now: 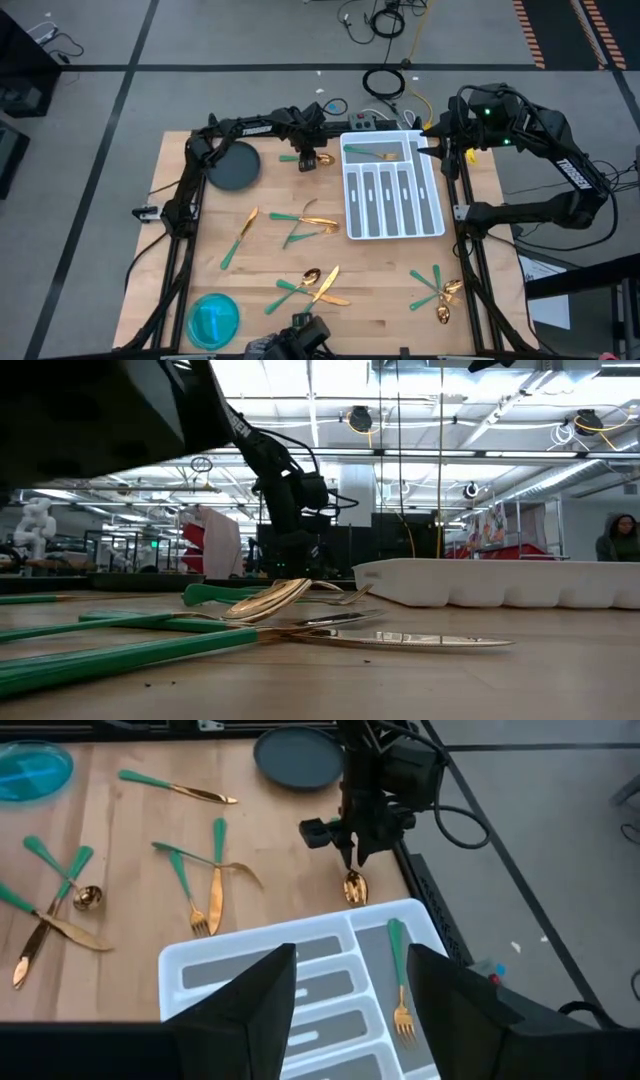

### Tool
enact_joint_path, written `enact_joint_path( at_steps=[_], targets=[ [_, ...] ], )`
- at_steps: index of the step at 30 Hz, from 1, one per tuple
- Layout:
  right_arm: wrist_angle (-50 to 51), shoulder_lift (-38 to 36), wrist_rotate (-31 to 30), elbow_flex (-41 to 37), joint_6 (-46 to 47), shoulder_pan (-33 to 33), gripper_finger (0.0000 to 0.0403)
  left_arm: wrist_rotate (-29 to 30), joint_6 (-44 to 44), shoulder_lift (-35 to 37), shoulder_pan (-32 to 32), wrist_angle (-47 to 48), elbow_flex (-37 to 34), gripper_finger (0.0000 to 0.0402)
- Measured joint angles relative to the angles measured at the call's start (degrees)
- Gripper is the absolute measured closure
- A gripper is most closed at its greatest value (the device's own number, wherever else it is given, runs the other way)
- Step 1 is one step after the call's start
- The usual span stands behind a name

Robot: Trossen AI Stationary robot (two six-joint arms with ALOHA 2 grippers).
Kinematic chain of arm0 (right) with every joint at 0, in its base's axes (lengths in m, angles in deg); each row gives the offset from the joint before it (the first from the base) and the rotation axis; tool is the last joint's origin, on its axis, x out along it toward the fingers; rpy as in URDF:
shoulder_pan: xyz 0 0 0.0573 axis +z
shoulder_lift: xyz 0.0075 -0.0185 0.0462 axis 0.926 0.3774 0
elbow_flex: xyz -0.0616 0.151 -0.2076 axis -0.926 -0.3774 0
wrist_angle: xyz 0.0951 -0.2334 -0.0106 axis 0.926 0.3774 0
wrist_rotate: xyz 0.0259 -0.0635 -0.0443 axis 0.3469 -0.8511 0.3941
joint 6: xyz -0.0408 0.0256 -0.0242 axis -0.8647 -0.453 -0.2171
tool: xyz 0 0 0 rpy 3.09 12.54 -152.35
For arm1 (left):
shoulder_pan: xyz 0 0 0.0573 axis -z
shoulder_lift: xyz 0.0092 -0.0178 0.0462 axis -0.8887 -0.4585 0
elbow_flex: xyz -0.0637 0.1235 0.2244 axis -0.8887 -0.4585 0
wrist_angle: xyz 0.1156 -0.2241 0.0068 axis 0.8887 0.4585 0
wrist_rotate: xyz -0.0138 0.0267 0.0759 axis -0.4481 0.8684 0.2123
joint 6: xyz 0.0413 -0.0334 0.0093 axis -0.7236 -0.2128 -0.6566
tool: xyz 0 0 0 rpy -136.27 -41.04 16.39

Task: Sort silverware
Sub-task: Put the green knife into the silverware tray

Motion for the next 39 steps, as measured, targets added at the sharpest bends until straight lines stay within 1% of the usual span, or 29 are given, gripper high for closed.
enact_joint_path(
  at_steps=[4, 7, 10, 19, 22, 23, 25, 28, 30, 31, 32, 33, 36, 38, 39],
  targets=[
    [-0.09, 0.0, 0.0, 0.0, -0.13, 0.0, 0.0215, -0.03, 0.05, -0.93, 0.0, -1.77, 0.11, 0.0295],
    [-0.09, -0.02, -0.01, 0.0, -0.13, 0.0, 0.0215, -0.08, 0.21, -1.29, 0.0, -1.08, 0.0, 0.0298],
    [0.19, -0.02, -0.02, 0.0, -0.15, 0.0, 0.0215, -0.09, 2.49, -1.15, 0.17, -0.84, 0.02, 0.0299],
    [0.25, -0.02, -0.04, 0.0, -0.22, 0.0, 0.0215, 1.05, 1.59, 4.16, -0.9, 1.55, 0.07, 0.0299],
    [0.27, -0.02, -0.04, 0.0, -0.29, 0.0, 0.0215, 1.33, 2.84, 6.81, -0.99, 9.09, 2.4, 0.0299],
    [0.31, -0.02, -0.07, 0.0, -0.3, 0.0, 0.0215, 0.58, 3.95, 7.99, -0.95, 12.17, 3.27, 0.0299],
    [0.34, -0.02, -0.09, 0.0, -0.3, -0.01, 0.0215, -3.22, 7.59, 11.29, -0.7, 19.08, 3.91, 0.0299],
    [0.36, -0.02, -0.13, 0.0, -0.08, 0.0, 0.0215, -6.88, 15.12, 17.05, 1.07, 26.07, 2.77, 0.0299],
    [0.36, -0.02, -0.15, 0.0, 0.48, 0.0, 0.0215, -7.11, 19.54, 22.35, 3.48, 27.54, -0.48, 0.0299],
    [0.36, -0.02, -0.18, 0.0, 0.81, -0.02, 0.0215, -6.48, 22.44, 25.67, 5.12, 25.95, -2.96, 0.0299],
    [0.38, -0.04, -0.16, 0.0, 1.0, 0.0, 0.0215, -4.41, 25.61, 29.29, 6.91, 23.53, -5.9, 0.0299],
    [0.4, -0.04, -0.15, 0.0, 1.07, 0.0, 0.0215, -1.41, 28.95, 33.21, 8.78, 21.01, -9.31, 0.0299],
    [0.49, -0.07, -0.07, 0.0, 1.16, 0.0, 0.0215, 10.19, 41.64, 44.68, 15.03, 15.67, -20.23, 0.0299],
    [0.47, -0.07, -0.07, 0.0, 1.14, -0.02, 0.0215, 16.79, 52.28, 51.43, 19.1, 15.61, -26.79, 0.0299],
    [0.47, -0.07, -0.05, 0.0, 1.12, -0.02, 0.0215, 18.53, 57.45, 54.26, 20.95, 16.36, -29.92, 0.0299]
  ],
)
